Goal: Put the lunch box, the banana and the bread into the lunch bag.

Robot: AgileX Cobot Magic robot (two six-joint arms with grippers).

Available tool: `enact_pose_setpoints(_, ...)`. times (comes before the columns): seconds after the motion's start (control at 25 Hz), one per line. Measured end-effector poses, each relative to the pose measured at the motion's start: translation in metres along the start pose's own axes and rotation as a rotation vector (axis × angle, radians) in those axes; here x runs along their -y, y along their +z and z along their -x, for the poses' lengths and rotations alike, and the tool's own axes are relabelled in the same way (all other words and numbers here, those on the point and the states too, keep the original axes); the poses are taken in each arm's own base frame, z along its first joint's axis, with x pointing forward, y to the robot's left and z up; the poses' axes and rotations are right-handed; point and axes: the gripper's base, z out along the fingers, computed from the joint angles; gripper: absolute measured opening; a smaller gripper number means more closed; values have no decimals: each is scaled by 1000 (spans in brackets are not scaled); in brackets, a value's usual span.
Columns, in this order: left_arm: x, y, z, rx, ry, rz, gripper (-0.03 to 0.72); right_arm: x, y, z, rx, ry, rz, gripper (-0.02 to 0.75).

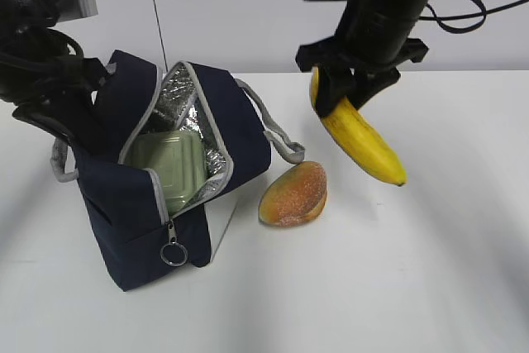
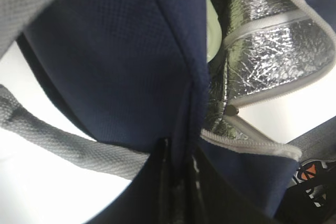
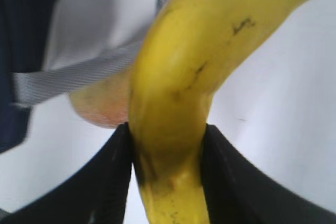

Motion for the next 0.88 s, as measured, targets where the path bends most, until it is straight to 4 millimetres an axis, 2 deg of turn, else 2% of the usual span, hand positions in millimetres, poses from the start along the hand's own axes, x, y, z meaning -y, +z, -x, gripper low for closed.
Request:
enact_pose_setpoints(0.2, 0, 0, 0, 0, 1, 2, 17, -23, -29, 11, 98, 57, 222, 301)
enact_pose_setpoints(0.56, -1, 0, 0, -2, 4, 10, 17, -53, -43, 19, 162, 129, 585, 301)
enact_pose_setpoints(0.76, -1, 0, 0, -2, 4, 10, 17, -60, -49, 26, 238, 128, 674, 301)
enact_pose_setpoints(0.88, -1, 0, 0, -2, 4, 10, 17, -68, -43, 30, 266, 93, 703, 301)
